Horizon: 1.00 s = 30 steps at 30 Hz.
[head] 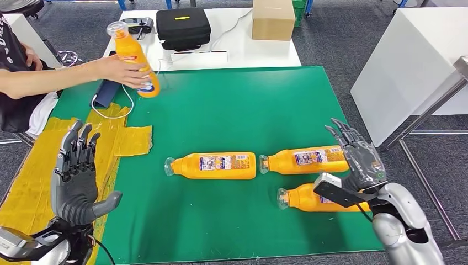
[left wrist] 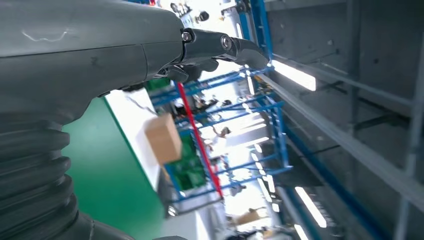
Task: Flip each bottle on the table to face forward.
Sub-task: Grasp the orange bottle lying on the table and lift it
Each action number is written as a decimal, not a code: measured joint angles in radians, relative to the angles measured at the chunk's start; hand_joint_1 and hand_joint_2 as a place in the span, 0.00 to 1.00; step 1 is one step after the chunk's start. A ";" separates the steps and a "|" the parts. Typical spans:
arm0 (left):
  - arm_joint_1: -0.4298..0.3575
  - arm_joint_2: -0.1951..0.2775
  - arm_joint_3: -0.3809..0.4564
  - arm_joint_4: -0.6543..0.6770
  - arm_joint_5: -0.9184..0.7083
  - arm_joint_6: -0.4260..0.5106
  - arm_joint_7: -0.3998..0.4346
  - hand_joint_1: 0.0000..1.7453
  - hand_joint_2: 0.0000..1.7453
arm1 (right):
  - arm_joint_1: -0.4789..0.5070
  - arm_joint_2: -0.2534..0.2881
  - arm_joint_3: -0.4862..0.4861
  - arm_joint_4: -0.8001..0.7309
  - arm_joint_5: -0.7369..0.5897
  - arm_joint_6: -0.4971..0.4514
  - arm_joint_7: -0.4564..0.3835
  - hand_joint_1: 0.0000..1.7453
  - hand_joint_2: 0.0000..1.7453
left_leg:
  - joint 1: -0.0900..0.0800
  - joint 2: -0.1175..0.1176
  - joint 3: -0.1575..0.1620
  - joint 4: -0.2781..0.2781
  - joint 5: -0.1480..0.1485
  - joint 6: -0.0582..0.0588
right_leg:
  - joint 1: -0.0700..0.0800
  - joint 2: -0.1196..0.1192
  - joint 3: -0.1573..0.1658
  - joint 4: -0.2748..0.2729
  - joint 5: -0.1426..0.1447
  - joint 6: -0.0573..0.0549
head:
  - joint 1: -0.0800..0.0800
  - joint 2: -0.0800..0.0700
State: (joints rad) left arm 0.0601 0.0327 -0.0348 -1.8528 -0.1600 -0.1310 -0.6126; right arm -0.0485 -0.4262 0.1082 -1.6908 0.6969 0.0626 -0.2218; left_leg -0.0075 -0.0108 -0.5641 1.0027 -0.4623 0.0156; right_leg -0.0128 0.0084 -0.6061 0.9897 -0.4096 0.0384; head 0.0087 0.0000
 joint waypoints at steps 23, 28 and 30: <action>-0.028 -0.019 -0.029 0.030 0.073 -0.048 -0.004 0.00 1.00 | -0.030 -0.169 -0.052 0.233 -0.032 0.073 -0.030 0.00 1.00 | -0.001 0.001 0.000 0.000 -0.001 0.002 | -0.001 0.000 0.000 0.000 0.000 0.000 | 0.000 0.000; -0.038 -0.023 -0.035 0.041 0.078 -0.058 0.007 0.00 1.00 | -0.087 -0.125 -0.033 0.318 0.035 0.015 -0.023 0.00 1.00 | 0.000 0.001 0.000 0.000 -0.001 0.002 | 0.000 0.000 0.000 0.000 0.000 0.000 | 0.000 0.000; -0.046 -0.025 -0.039 0.047 0.079 -0.062 0.012 0.00 1.00 | -0.116 -0.100 -0.020 0.355 0.055 -0.004 -0.023 0.00 1.00 | 0.000 0.002 0.000 0.000 -0.001 0.002 | 0.000 0.000 0.000 0.000 0.000 0.000 | 0.000 0.000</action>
State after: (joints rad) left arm 0.0145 0.0075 -0.0734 -1.8058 -0.0807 -0.1929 -0.6003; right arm -0.1641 -0.5262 0.0879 -1.3362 0.7517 0.0582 -0.2450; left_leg -0.0077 -0.0093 -0.5638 1.0027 -0.4633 0.0173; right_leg -0.0128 0.0087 -0.6064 0.9895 -0.4095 0.0388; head 0.0083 0.0001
